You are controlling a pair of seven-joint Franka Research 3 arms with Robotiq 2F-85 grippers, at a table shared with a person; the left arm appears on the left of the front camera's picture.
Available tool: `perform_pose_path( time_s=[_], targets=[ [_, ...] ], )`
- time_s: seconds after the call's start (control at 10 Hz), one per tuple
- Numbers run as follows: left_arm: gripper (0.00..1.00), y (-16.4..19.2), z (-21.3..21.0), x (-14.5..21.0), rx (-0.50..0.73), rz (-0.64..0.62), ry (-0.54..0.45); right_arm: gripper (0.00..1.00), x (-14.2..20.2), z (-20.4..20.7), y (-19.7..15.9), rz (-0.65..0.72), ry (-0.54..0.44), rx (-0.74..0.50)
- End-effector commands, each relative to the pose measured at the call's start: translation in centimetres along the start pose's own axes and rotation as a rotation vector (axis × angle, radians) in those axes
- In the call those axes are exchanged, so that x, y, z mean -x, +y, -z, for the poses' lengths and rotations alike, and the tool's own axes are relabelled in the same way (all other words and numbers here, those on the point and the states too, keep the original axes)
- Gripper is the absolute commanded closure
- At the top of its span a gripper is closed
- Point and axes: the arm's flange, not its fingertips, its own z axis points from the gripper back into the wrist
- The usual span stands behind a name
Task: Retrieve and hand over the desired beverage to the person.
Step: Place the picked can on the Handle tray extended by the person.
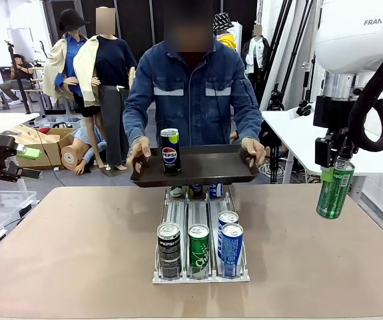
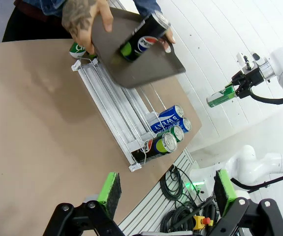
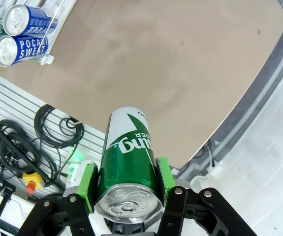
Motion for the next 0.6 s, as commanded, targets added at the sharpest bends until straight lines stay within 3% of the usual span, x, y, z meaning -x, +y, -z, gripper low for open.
perform_pose_path(
  time_s=[0.0,0.5],
  targets=[
    [0.00,-0.1,-0.3,0.2,-0.002,0.007,0.006,1.00,-0.7,-0.8,0.1,-0.002,-0.013,-0.020],
    [0.00,-0.1,-0.3,0.2,-0.002,0.007,0.006,1.00,-4.5,-6.5,0.9,-0.002,-0.026,0.026]
  ],
)
